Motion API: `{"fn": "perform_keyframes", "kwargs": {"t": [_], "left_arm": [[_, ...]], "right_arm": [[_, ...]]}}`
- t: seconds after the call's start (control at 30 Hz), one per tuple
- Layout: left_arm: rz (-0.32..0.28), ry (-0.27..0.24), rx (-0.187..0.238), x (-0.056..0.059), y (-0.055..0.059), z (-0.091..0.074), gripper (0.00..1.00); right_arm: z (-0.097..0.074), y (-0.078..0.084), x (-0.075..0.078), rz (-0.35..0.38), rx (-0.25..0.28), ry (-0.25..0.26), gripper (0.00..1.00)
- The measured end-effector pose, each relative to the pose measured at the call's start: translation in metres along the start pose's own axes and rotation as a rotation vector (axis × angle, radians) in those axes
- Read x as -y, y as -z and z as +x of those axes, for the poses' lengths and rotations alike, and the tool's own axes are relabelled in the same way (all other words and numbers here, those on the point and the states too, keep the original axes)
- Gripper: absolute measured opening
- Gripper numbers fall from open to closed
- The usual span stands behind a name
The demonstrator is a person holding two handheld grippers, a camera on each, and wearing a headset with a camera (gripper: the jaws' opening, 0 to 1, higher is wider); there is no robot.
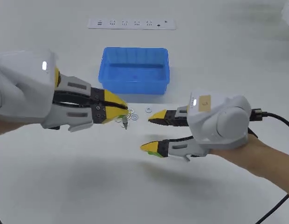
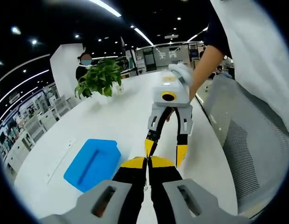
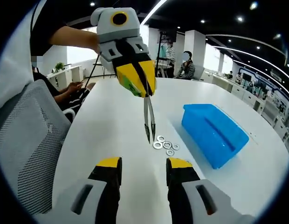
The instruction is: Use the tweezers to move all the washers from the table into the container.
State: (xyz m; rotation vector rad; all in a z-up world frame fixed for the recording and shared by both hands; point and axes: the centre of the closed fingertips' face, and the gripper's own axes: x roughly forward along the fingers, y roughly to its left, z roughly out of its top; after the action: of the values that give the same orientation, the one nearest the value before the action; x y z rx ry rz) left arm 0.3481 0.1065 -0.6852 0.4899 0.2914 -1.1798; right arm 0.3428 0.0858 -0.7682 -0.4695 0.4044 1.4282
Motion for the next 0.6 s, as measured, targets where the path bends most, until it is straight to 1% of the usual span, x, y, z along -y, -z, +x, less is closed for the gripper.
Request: {"fn": "perform_keyframes", "kwargs": {"t": [0.17, 0.23, 0.43, 0.6], "left_arm": [[0.013, -0.027, -0.004, -0.011, 0.003, -0.001, 0.05], [0.003, -0.029, 0.003, -0.013, 0.004, 0.000, 0.05], [-0.015, -0.012, 0.003, -0.014, 0.005, 0.007, 0.05], [-0.038, 0.007, 0.001, -0.012, 0.009, 0.011, 0.05]], "right_arm": [[0.001, -0.002, 0.000, 0.011, 0.007, -0.006, 0.39], [0.002, -0.002, -0.001, 0.015, 0.009, -0.007, 0.39], [0.006, 0.002, -0.005, 0.024, -0.005, -0.031, 0.40], [0.007, 0.004, -0.006, 0.032, -0.012, -0.037, 0.41]]}}
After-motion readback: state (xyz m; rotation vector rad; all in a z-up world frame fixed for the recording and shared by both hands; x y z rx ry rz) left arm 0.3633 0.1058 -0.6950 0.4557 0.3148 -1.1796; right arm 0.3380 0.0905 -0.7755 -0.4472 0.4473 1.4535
